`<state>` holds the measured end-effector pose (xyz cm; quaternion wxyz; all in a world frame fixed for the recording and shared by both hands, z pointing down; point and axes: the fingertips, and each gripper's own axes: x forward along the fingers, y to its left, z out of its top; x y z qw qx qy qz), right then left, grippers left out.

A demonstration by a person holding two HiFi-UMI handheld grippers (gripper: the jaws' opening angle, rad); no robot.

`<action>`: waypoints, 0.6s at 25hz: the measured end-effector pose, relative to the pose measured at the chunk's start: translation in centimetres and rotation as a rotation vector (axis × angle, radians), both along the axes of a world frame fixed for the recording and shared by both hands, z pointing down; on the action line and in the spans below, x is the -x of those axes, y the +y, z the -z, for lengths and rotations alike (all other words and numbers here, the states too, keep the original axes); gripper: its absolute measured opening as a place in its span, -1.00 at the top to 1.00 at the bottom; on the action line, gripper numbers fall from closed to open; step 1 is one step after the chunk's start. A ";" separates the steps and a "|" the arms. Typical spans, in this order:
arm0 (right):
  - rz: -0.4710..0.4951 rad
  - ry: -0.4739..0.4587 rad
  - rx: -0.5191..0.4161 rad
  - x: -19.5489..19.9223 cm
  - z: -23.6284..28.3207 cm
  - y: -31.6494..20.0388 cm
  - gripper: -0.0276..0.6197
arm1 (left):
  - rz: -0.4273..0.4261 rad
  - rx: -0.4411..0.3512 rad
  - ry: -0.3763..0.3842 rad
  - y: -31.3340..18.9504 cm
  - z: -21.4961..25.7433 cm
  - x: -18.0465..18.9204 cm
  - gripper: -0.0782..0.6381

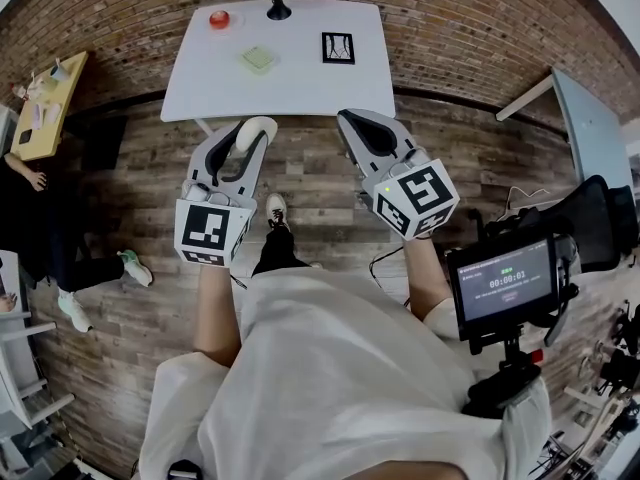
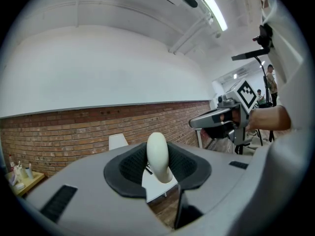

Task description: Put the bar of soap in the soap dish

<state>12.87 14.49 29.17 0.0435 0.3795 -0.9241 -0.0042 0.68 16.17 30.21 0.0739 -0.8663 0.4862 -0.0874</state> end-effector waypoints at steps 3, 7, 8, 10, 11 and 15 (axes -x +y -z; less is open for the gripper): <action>-0.002 0.004 -0.002 0.3 -0.3 -1.8 0.91 | -0.004 0.001 0.004 -1.8 -0.3 0.2 0.43; 0.003 0.004 -0.015 0.6 0.0 -2.2 0.91 | -0.008 -0.010 0.008 -2.5 0.0 0.4 0.43; 0.002 0.002 -0.019 0.7 0.2 -2.6 0.91 | -0.009 -0.011 0.008 -3.0 0.1 0.5 0.43; -0.005 0.002 -0.028 1.0 0.4 -4.0 0.91 | -0.013 -0.013 0.008 -4.4 0.2 0.9 0.43; -0.010 0.004 -0.031 1.2 0.5 -5.0 0.91 | -0.016 -0.013 0.009 -5.3 0.2 1.1 0.43; -0.023 0.009 -0.042 2.2 0.7 -8.6 0.91 | -0.029 -0.008 0.006 -9.1 0.0 2.1 0.43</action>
